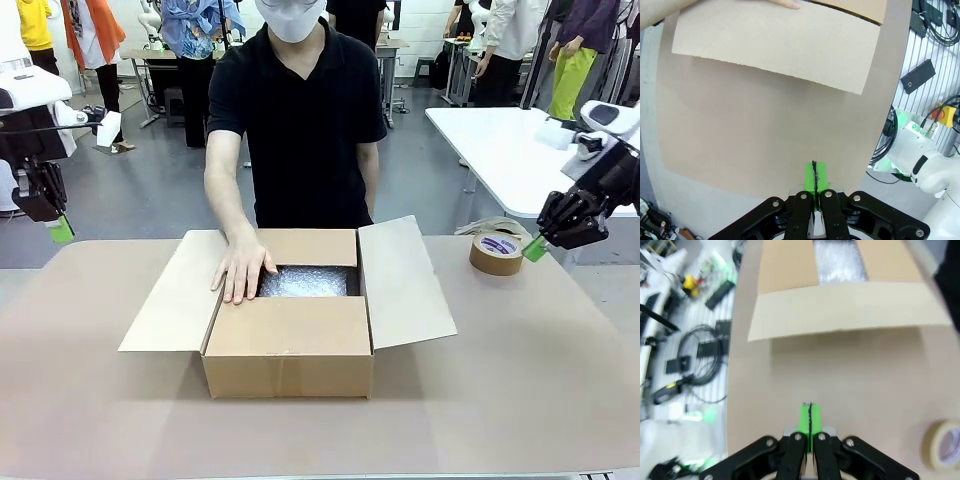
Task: Wrap the clocks to prevent damage.
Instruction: Push the right (or left) flap of the Package Box to close it.
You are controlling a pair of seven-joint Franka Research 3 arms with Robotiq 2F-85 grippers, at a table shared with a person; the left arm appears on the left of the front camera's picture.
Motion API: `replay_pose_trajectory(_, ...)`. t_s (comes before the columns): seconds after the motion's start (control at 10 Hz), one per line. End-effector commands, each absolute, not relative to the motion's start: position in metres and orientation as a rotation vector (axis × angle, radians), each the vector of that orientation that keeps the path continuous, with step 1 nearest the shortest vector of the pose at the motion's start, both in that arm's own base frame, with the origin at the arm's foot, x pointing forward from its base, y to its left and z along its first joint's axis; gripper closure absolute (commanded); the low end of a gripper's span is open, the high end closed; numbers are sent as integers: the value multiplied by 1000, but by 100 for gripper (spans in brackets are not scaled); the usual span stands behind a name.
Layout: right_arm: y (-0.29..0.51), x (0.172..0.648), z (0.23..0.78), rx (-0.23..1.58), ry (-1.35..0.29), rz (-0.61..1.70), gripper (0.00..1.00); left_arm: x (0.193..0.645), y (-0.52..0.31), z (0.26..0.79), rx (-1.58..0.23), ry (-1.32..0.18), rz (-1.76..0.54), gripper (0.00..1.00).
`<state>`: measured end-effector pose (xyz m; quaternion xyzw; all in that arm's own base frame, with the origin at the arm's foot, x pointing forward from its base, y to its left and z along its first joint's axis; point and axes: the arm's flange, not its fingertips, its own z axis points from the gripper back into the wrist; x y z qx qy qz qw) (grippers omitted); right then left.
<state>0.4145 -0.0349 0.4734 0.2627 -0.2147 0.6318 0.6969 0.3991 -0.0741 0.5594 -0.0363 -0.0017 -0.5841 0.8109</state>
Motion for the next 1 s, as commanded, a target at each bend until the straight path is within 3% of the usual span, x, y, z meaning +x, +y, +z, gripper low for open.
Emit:
replay_pose_trajectory(0.0,-48,435,450,734,-608,1447,99,399,-74,561,-70,-11,-1231,100)
replay_pose_trajectory(0.2,-50,436,435,779,-680,1419,99,399,-74,561,-70,-11,-1231,100)
replay_pose_trajectory(0.9,-53,429,435,747,-686,1420,99,399,-74,561,-70,-11,-1231,100)
